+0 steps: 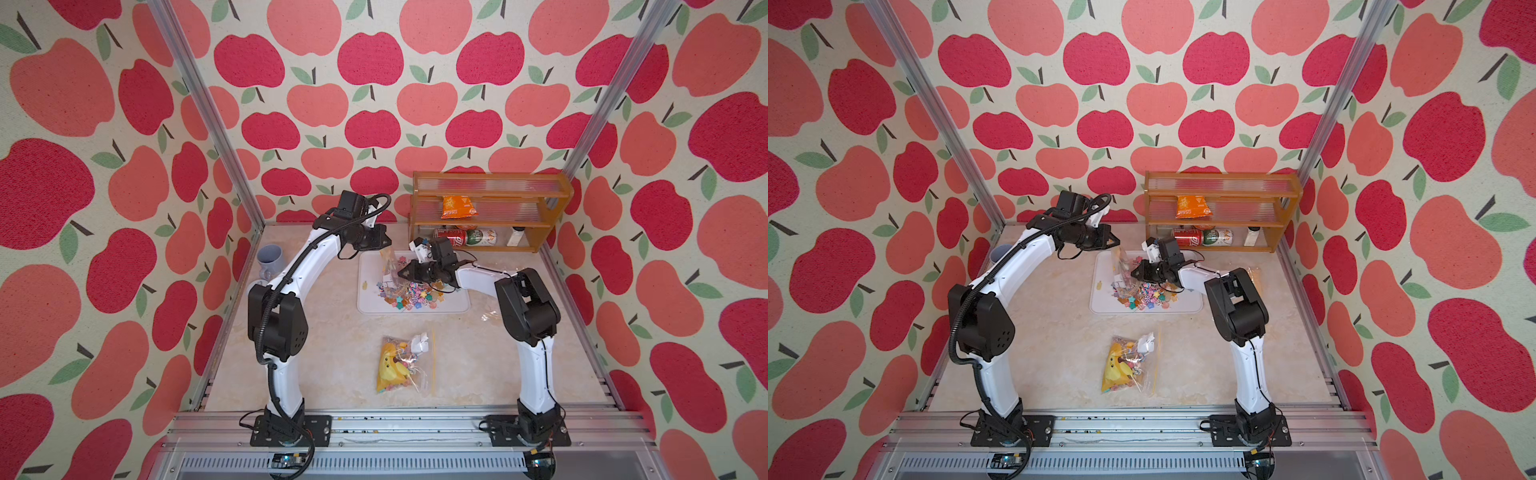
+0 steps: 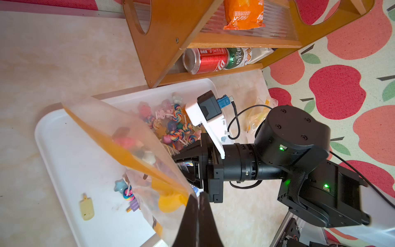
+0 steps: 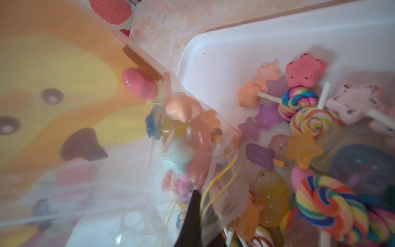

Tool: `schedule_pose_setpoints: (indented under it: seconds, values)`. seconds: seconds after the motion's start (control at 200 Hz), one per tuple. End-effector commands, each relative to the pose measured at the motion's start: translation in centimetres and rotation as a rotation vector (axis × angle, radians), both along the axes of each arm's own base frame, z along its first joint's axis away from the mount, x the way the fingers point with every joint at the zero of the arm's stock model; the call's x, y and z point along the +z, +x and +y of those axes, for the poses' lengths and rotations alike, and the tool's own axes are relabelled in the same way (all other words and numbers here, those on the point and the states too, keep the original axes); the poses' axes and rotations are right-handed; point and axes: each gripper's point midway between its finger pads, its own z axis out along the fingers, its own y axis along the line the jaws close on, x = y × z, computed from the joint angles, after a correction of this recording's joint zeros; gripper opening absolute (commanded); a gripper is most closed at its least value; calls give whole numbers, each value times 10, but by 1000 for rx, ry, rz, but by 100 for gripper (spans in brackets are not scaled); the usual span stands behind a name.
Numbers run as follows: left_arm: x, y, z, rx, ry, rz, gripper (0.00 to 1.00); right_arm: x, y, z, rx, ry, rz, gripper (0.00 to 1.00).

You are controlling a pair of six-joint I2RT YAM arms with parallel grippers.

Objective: Pour candies out of the ziploc bag
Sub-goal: 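Pour the candies out of the ziploc bag onto the tray.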

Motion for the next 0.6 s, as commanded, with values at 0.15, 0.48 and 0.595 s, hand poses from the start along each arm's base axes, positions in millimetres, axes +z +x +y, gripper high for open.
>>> schedule_pose_setpoints:
  seconds: [0.15, 0.48, 0.595]
  values:
    - [57, -8, -1, -20, -17, -127, 0, 43, 3, -5, -18, 30, -71, 3]
    - [57, -11, -1, -22, 0, -130, 0, 56, 1, -19, -39, 21, -103, 3]
    - [52, -12, -3, -26, 11, -128, 0, 55, 3, -29, -54, 11, -107, 3]
